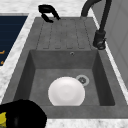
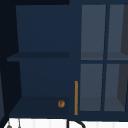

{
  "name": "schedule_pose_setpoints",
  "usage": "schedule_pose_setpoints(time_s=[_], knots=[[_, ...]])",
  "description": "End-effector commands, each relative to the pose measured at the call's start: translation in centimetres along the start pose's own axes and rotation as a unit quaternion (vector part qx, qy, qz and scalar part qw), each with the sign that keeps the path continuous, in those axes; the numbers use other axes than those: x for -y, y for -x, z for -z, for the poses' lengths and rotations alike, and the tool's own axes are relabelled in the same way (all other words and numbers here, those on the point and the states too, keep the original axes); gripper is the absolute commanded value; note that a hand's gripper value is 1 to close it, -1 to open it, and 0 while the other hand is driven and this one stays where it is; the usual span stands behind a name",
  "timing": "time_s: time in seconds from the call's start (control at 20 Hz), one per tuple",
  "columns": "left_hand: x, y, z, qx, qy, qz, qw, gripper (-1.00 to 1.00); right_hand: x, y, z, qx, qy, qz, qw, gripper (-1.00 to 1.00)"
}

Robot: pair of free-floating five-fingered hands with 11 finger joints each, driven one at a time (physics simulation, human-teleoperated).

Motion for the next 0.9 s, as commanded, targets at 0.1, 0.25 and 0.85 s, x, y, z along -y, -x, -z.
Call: schedule_pose_setpoints(time_s=[0.1, 0.25, 0.85], knots=[[0.0, 0.0, 0.0, 0.000, 0.000, 0.000, 1.0000, 0.00, 0.3, -0.4, -1.1, 0.004, 0.020, 0.008, 0.9998, 1.00], [0.0, 0.0, 0.0, 0.000, 0.000, 0.000, 1.0000, 0.00, 1.6, -0.3, -3.1, 0.019, -0.001, 0.010, 0.9998, 1.00], [0.0, 0.0, 0.0, 0.000, 0.000, 0.000, 1.0000, 0.00, 4.1, -5.0, -8.7, 0.018, 0.000, 0.016, 0.9997, 1.00]])
